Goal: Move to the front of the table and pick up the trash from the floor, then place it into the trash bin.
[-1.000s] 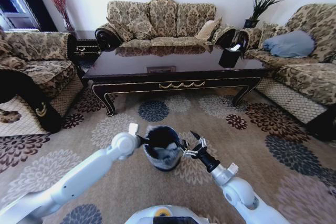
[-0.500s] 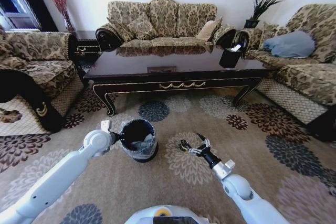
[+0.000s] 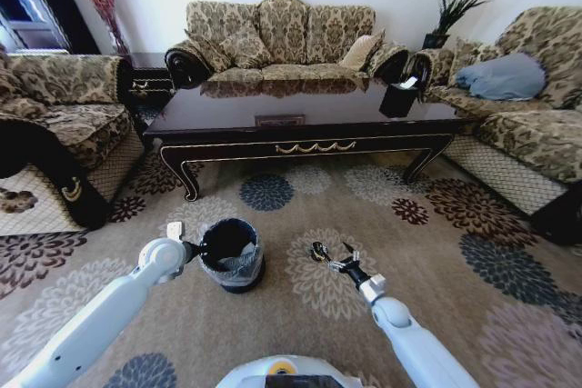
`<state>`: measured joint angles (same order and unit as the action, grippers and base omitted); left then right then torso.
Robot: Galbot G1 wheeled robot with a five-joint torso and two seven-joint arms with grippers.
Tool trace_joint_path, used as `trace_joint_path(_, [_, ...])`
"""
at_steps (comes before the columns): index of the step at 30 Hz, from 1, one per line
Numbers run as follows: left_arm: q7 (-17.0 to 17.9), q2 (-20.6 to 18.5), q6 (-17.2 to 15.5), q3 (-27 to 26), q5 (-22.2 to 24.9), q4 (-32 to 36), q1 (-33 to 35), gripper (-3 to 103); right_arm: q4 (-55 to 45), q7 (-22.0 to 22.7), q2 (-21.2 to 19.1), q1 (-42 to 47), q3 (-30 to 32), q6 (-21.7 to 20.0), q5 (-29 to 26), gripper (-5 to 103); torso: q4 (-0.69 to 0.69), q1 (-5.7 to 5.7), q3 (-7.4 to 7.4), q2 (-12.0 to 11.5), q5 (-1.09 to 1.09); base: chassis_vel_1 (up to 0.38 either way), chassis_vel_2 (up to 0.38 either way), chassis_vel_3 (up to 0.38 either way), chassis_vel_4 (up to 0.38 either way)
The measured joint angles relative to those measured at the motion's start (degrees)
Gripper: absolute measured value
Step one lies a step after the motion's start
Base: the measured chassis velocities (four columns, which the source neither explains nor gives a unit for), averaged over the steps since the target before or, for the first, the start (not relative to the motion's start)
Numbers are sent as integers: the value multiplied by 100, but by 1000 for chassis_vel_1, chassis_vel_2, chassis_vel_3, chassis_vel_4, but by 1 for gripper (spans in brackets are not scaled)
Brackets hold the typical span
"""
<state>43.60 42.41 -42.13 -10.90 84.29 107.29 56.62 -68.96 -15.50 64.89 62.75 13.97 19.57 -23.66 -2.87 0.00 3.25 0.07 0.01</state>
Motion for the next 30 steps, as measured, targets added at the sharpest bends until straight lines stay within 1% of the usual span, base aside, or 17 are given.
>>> trace_joint_path(3, [10,-24,0,-33,7,95,36,0,376,-76,109,-231,-155,0,-72,100,-2,0,0,0,-2,0,0,0,0])
trace_joint_path(5, [12,-26,0,-34,13,112,37,0,469,-113,138,-284,-183,2,-73,100,-2,0,0,0,-1,0,0,0,0])
trace_joint_path(6, [21,-26,0,-34,22,144,45,0,692,-177,210,-395,-202,39,-21,100,-1,0,0,0,-2,0,0,0,0])
trace_joint_path(9, [47,-27,0,-34,29,216,100,0,1178,-293,393,-635,-212,133,92,100,-2,0,0,0,0,0,0,0,0])
trace_joint_path(10, [47,-27,0,-34,29,216,100,0,1178,-293,393,-635,-212,133,92,100,-2,0,0,0,0,0,0,0,0])
trace_joint_path(12, [58,-38,0,-32,30,279,157,0,1539,-381,503,-835,-215,193,123,100,-1,0,0,0,-2,0,0,0,0])
trace_joint_path(16, [64,-63,0,-36,33,317,183,0,1866,-442,578,-1030,-208,227,131,100,-1,0,0,0,-2,0,0,0,0])
trace_joint_path(19, [70,-86,0,-65,49,346,198,0,2511,-560,717,-1394,-140,348,165,100,-1,0,0,0,-1,0,0,0,0])
trace_joint_path(21, [70,-88,0,-67,49,350,201,0,2602,-578,732,-1448,-133,365,166,100,-1,0,0,0,-1,0,0,0,0])
trace_joint_path(22, [70,-90,0,-68,45,362,213,0,2819,-624,763,-1591,-121,399,167,100,-1,0,0,0,-1,0,0,0,0])
trace_joint_path(25, [70,-90,0,-68,39,364,223,0,3058,-676,809,-1736,-113,410,174,100,-1,0,0,0,-2,0,0,0,0])
trace_joint_path(28, [70,-73,0,-69,33,364,223,0,3382,-746,894,-1889,-90,403,298,100,-1,0,1,0,-1,0,0,0,0])
trace_joint_path(30, [69,-56,0,-76,32,347,216,0,3408,-748,934,-1889,-101,304,184,100,-1,0,0,0,-2,0,0,0,0])
